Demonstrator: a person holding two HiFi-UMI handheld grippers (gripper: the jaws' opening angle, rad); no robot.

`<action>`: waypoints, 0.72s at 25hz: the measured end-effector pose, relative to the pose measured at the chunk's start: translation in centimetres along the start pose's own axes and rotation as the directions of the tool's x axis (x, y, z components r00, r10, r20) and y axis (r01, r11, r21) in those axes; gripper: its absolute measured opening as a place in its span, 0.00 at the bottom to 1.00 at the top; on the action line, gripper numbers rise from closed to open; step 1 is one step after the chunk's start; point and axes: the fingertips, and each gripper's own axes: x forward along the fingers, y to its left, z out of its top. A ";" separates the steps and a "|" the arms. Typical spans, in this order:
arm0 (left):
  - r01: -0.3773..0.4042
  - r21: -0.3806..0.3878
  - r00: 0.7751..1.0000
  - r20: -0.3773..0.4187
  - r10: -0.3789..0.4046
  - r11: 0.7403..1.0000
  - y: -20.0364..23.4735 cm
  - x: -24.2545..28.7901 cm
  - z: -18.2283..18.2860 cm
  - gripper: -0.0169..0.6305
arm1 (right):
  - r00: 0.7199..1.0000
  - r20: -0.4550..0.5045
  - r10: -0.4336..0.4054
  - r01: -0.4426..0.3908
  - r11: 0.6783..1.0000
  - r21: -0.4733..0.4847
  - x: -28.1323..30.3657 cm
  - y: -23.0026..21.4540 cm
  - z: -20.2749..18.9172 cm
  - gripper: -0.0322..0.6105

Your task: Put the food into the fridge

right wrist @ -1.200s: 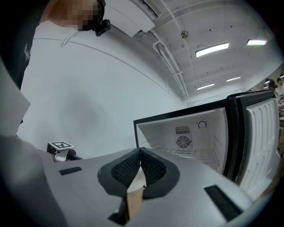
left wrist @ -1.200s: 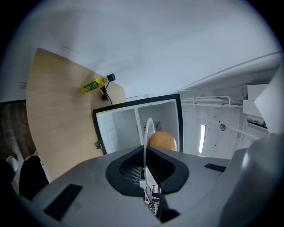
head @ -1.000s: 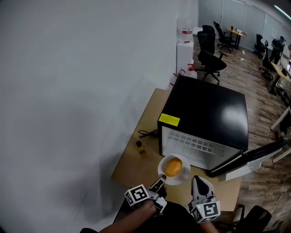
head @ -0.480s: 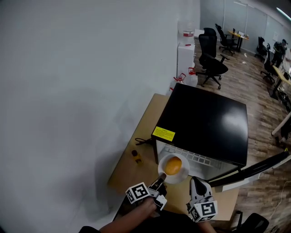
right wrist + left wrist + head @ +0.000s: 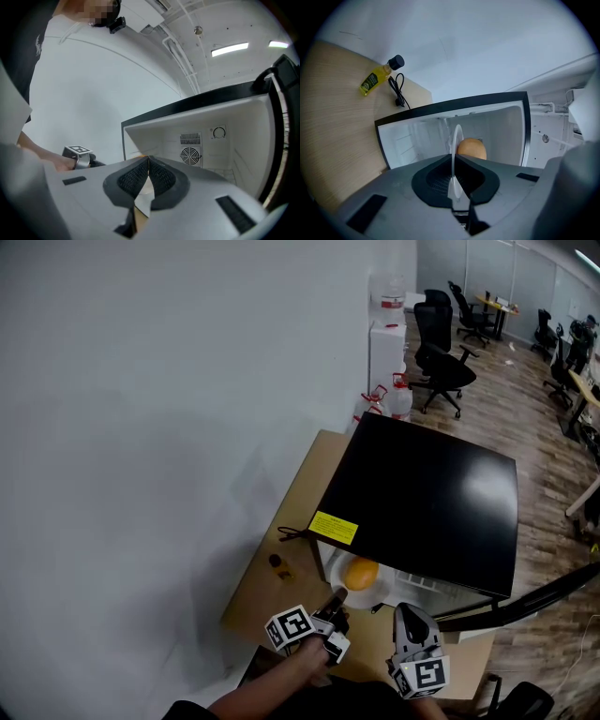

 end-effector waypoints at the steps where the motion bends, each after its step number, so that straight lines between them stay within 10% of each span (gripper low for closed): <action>1: -0.004 -0.002 1.000 0.002 0.004 1.000 0.1 0.4 0.2 0.05 | 1.000 -0.003 -0.001 0.001 1.000 0.010 0.1 -0.2 0.0 0.14; 18: -0.064 -0.049 0.997 0.034 0.066 0.997 2.0 4.7 1.9 0.05 | 0.998 -0.042 -0.036 0.039 0.997 0.068 1.6 -3.2 -0.7 0.14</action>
